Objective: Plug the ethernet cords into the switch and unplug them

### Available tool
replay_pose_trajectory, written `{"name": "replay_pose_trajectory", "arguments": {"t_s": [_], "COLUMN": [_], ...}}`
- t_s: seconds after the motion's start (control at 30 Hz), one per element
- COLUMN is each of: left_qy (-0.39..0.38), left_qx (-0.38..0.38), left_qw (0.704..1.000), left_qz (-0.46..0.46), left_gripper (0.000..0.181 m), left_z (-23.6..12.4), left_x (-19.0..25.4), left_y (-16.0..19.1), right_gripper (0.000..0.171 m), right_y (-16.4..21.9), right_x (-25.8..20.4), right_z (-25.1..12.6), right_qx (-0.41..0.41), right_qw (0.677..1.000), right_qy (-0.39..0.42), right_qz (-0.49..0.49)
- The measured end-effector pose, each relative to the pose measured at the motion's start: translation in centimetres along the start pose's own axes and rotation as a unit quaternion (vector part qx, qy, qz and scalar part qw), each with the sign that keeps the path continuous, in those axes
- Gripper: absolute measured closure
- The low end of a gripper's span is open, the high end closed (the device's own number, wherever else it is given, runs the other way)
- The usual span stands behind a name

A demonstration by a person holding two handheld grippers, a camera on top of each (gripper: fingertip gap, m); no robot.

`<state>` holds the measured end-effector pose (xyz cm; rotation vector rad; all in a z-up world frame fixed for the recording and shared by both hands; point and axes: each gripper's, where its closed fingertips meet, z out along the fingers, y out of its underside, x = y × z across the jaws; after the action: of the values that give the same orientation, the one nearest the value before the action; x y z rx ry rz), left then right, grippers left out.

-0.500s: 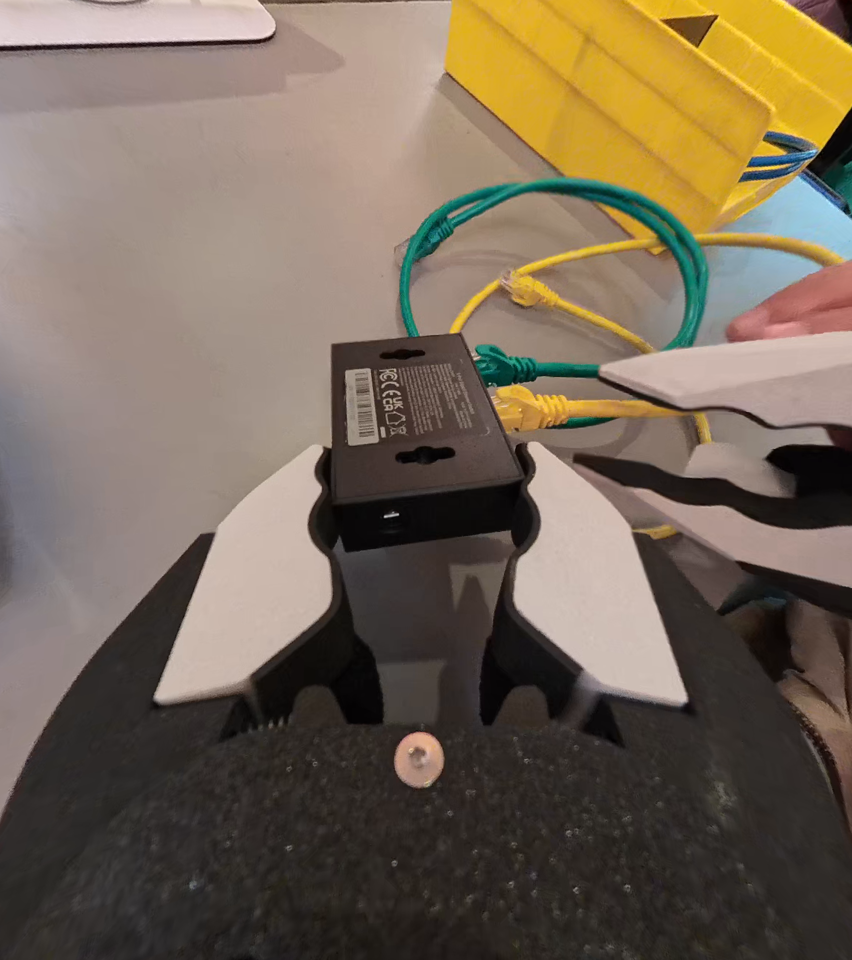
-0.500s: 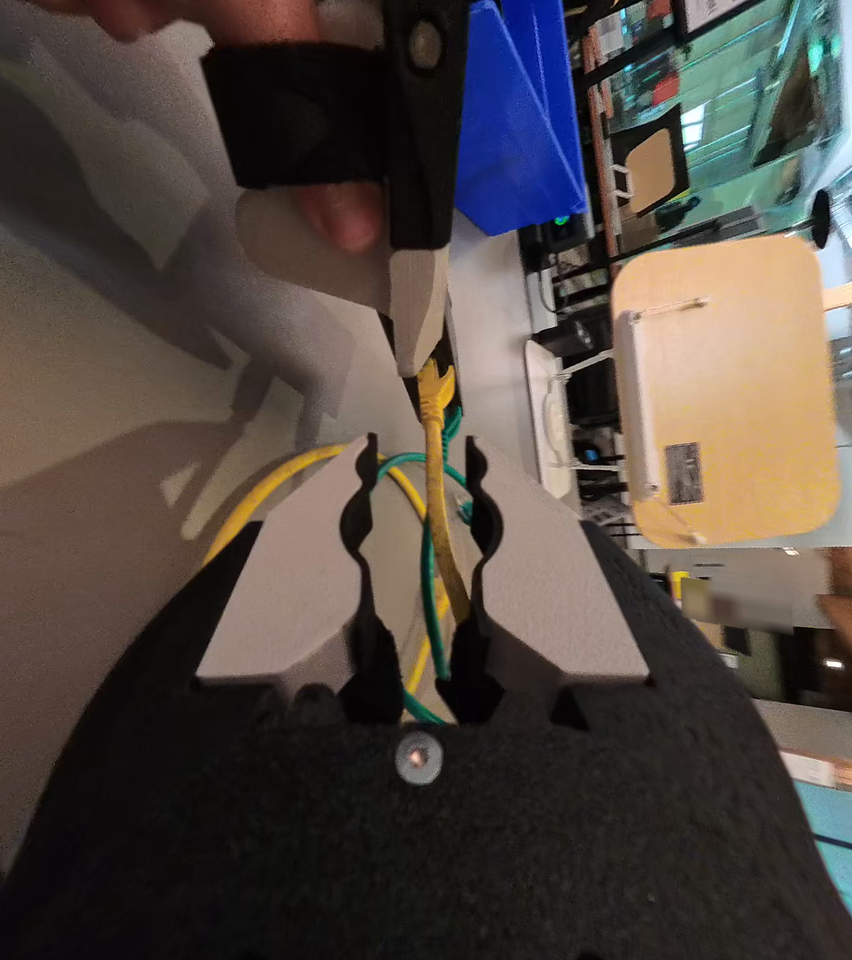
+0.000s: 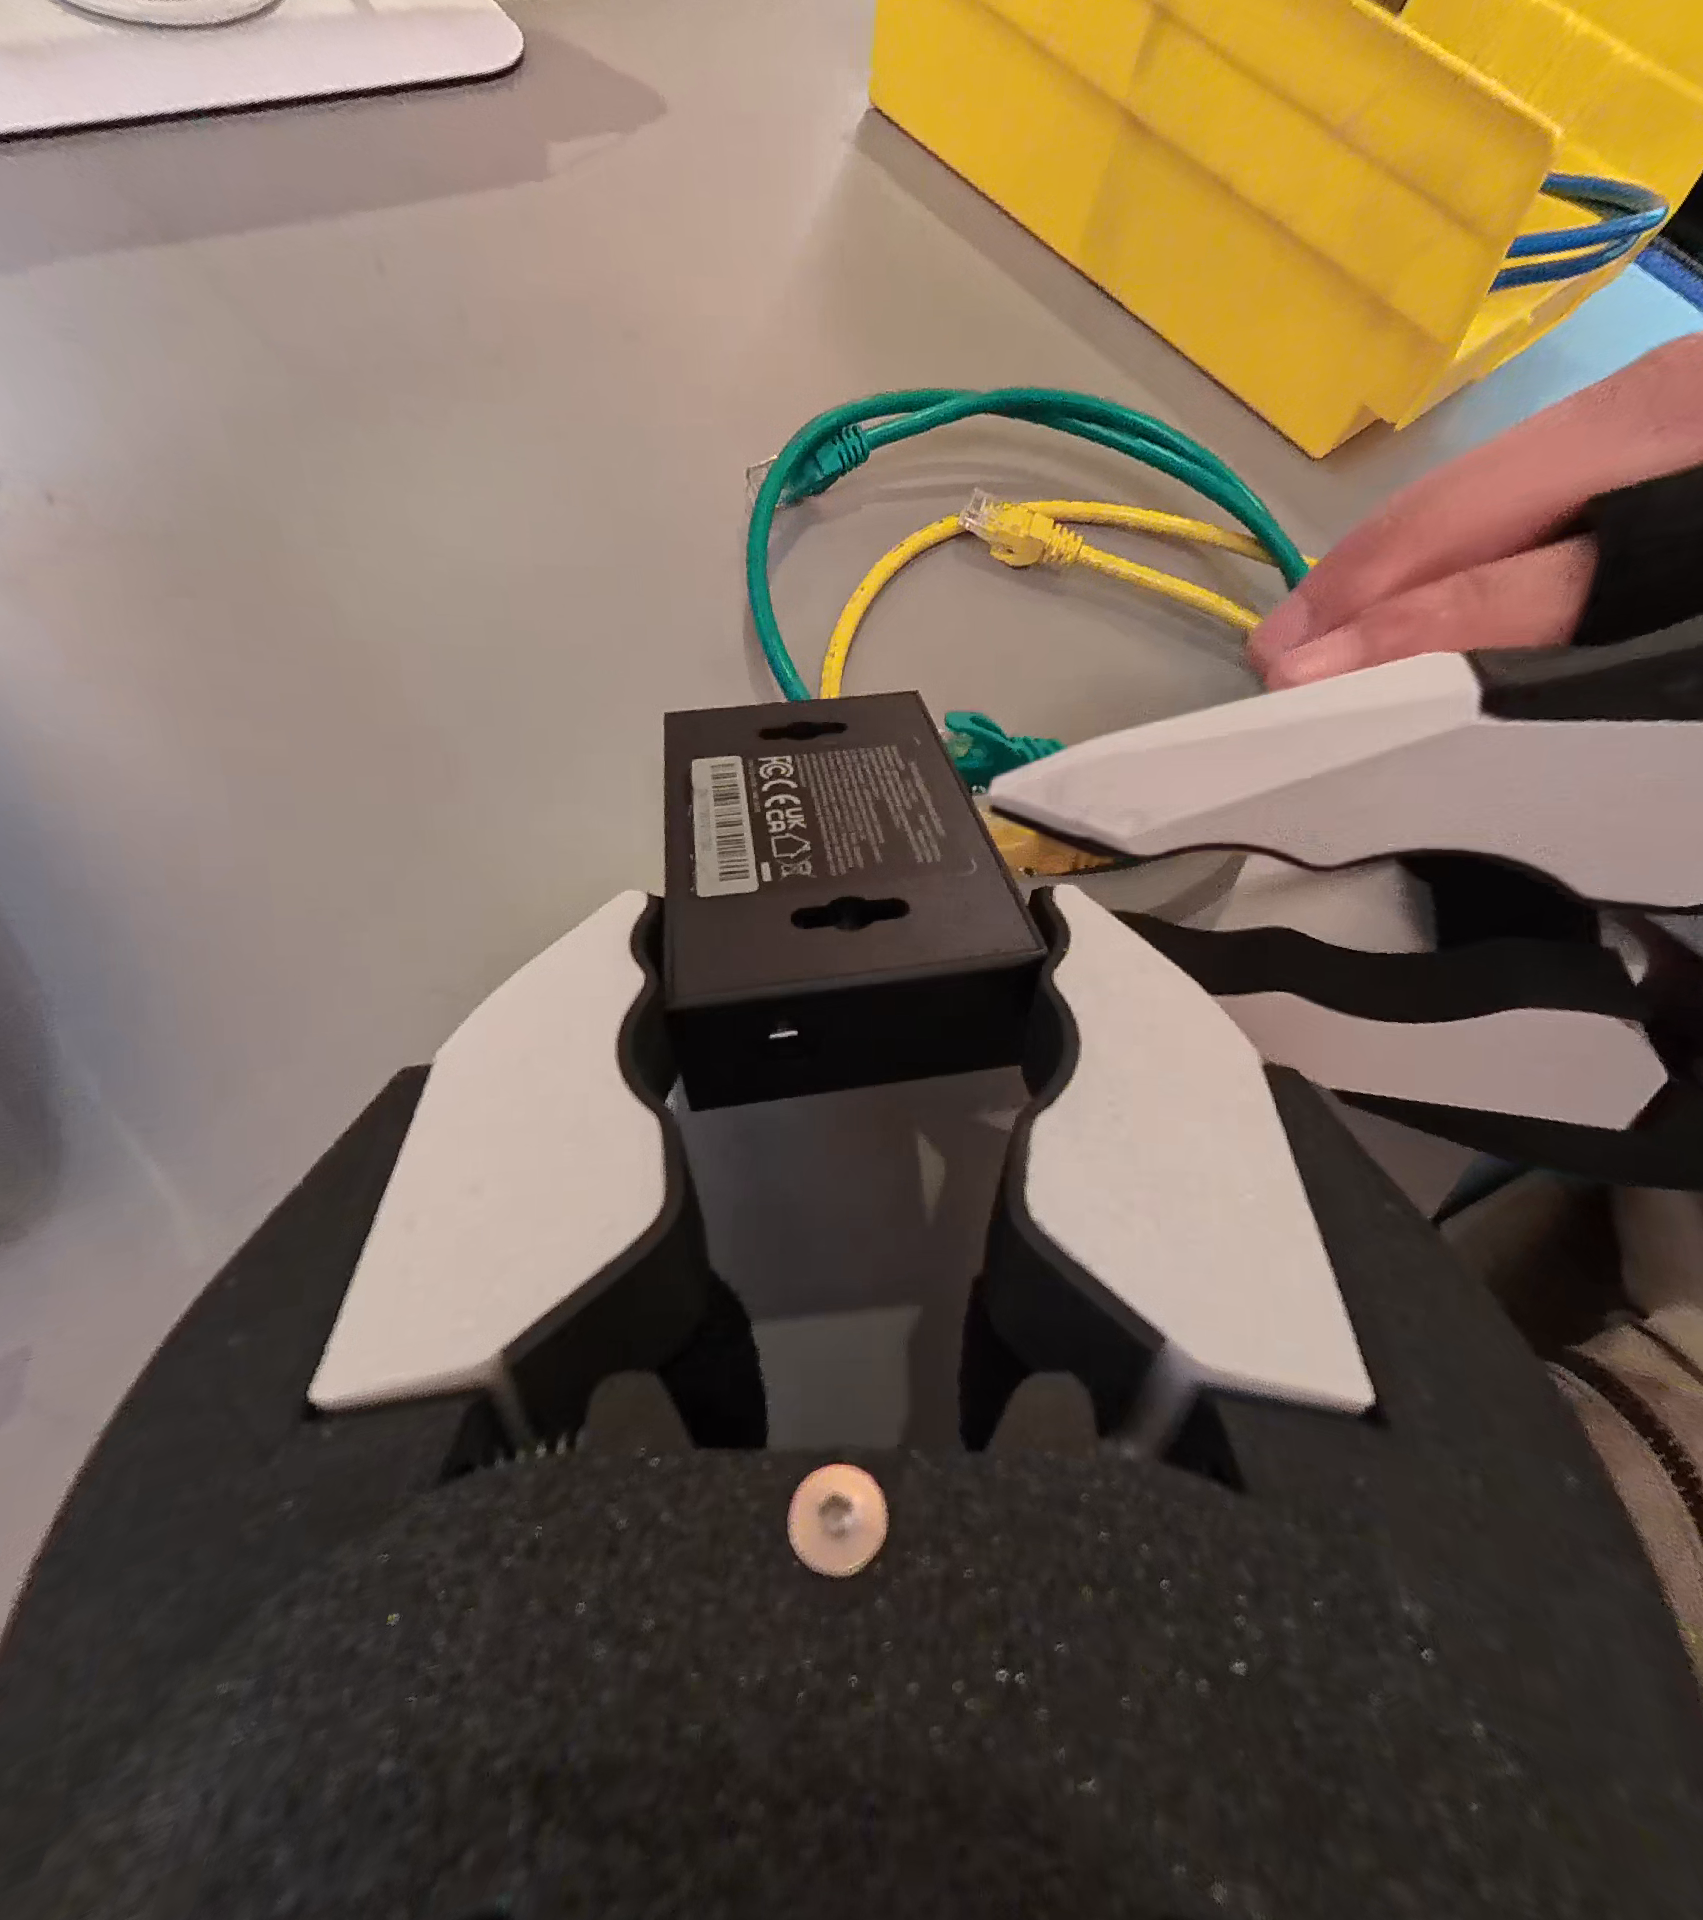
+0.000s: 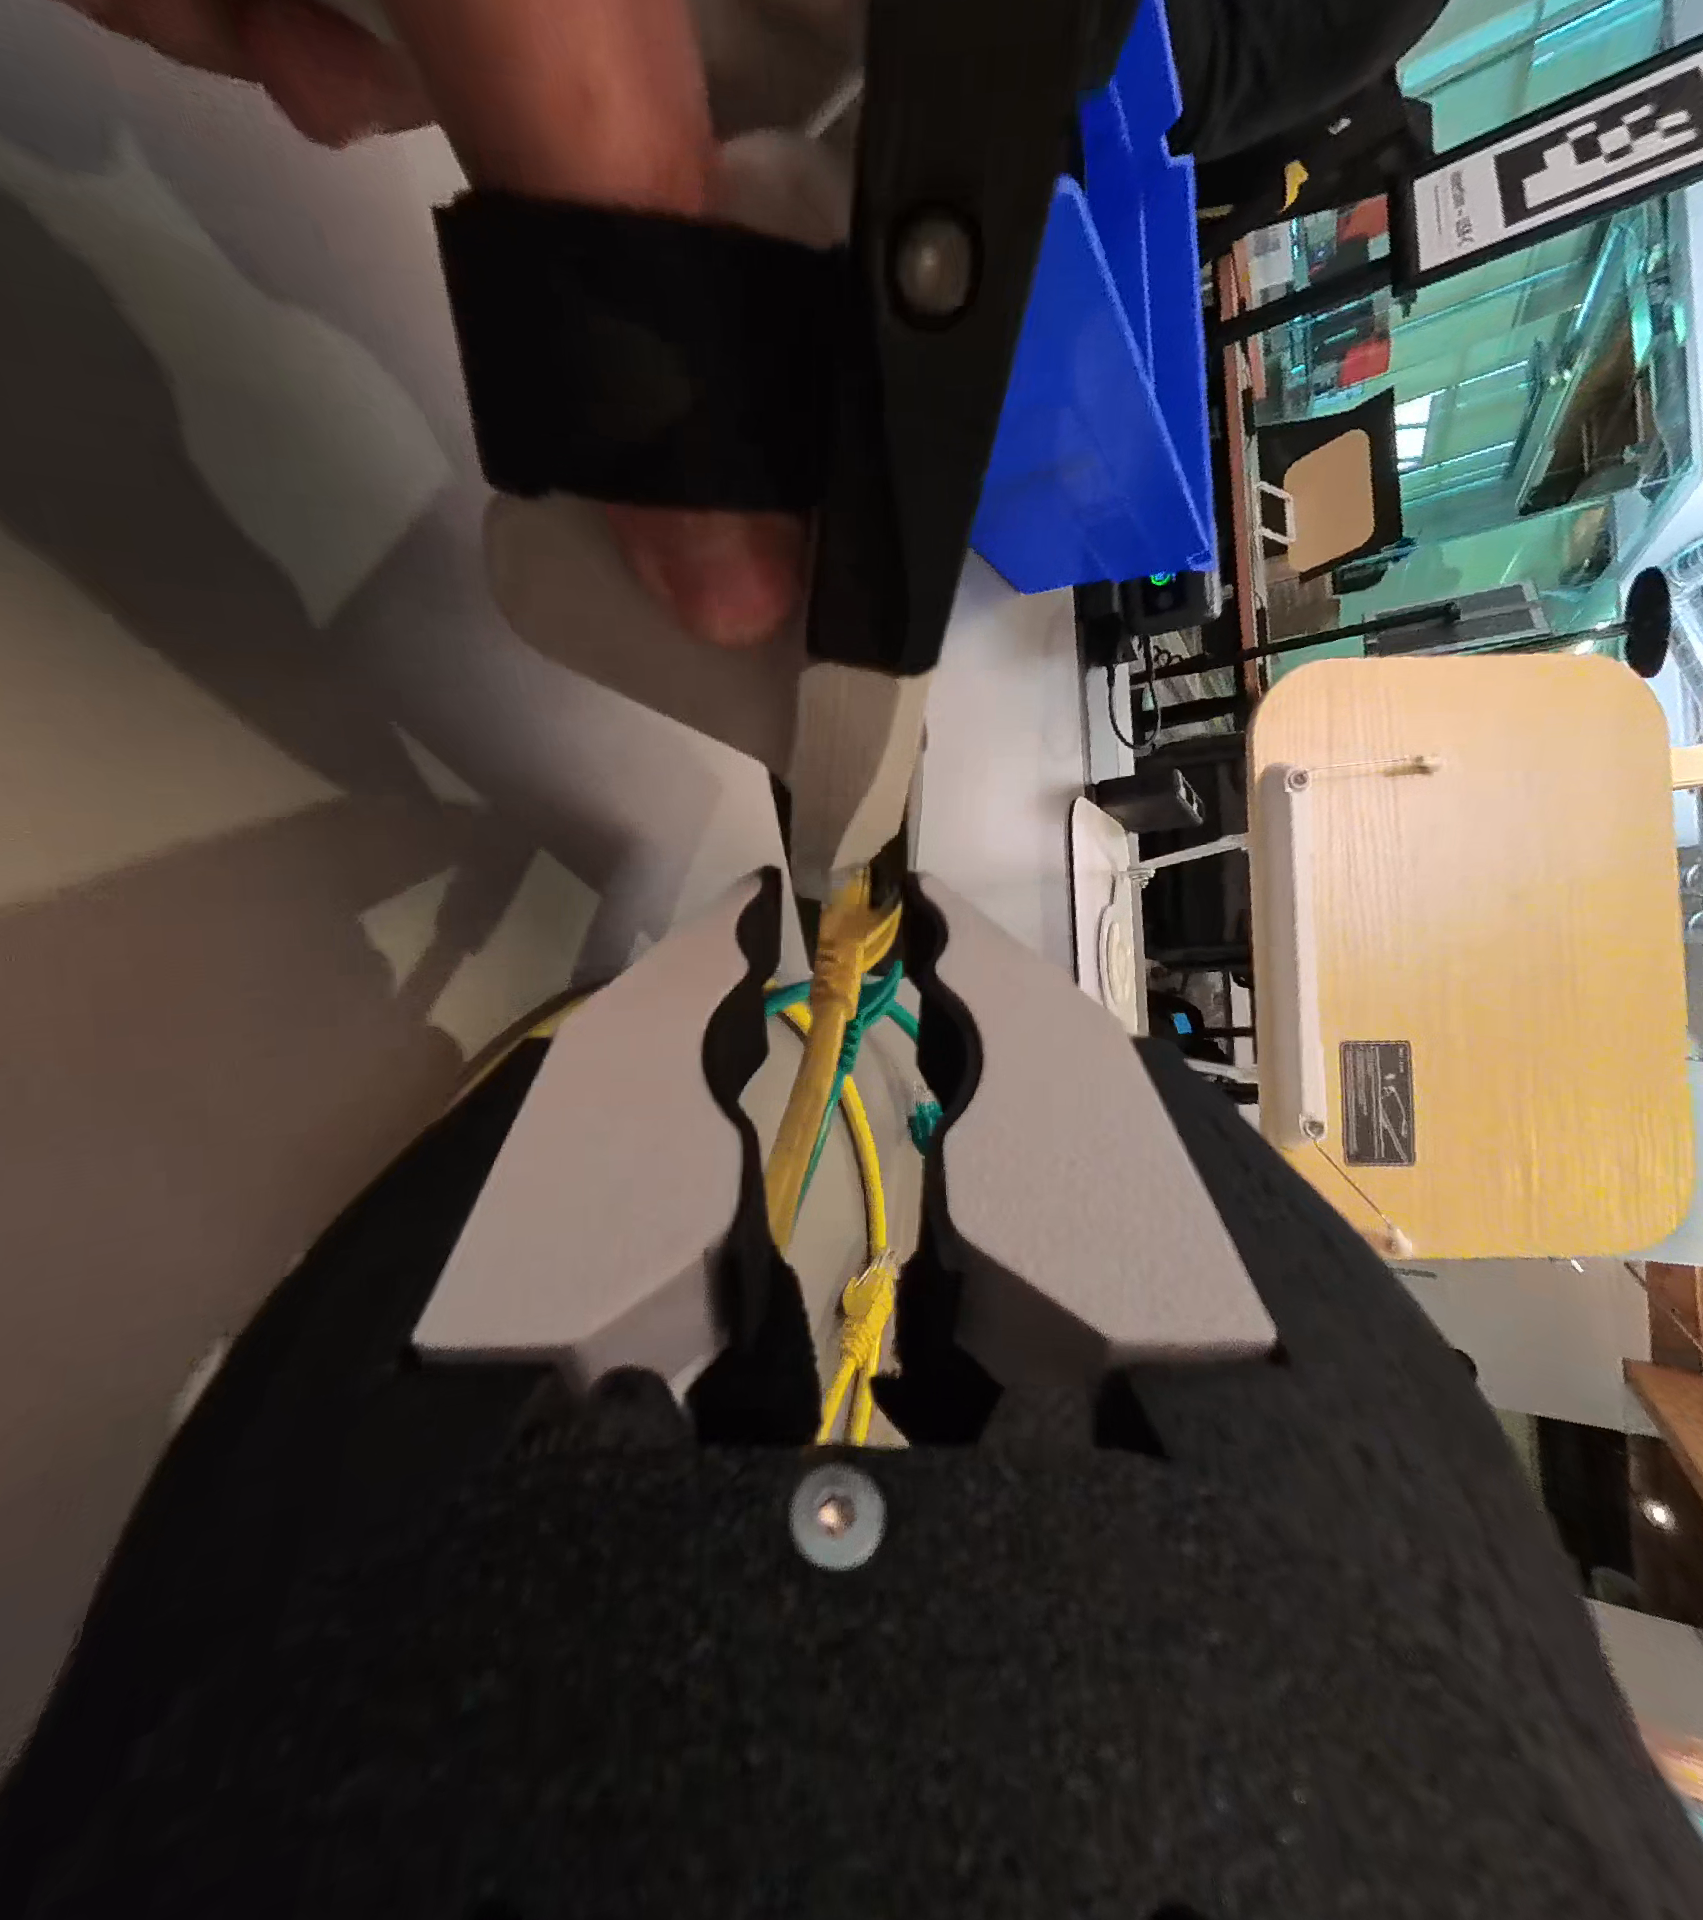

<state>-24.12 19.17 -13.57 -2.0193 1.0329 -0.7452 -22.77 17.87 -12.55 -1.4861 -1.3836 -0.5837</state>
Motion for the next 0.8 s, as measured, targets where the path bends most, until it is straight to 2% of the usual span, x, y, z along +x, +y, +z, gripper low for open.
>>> {"name": "replay_pose_trajectory", "arguments": {"t_s": [0.4,0.53,0.63,0.8], "left_qy": [-0.021,-0.013,-0.014,-0.002], "left_qx": [-0.001,0.001,-0.004,-0.009], "left_qw": [0.999,1.0,1.0,1.0], "left_qz": [0.034,0.023,0.027,0.015], "left_gripper": [0.117,0.117,0.117,0.117], "left_z": [-0.09,-0.09,-0.05,0.04], "left_x": [0.03,0.01,-0.03,-0.09], "left_y": [-0.13,-0.01,0.02,-0.12], "right_gripper": [0.157,0.158,0.159,0.159], "right_y": [0.36,0.36,0.45,0.54], "right_x": [-0.37,-0.79,-0.78,-0.52], "right_z": [0.46,0.54,0.62,0.58], "right_qx": [-0.012,-0.018,-0.02,-0.027], "right_qw": [1.0,0.999,1.0,0.999], "right_qy": [0.003,-0.032,-0.02,-0.016], "right_qz": [-0.002,0.026,0.004,0.022]}}
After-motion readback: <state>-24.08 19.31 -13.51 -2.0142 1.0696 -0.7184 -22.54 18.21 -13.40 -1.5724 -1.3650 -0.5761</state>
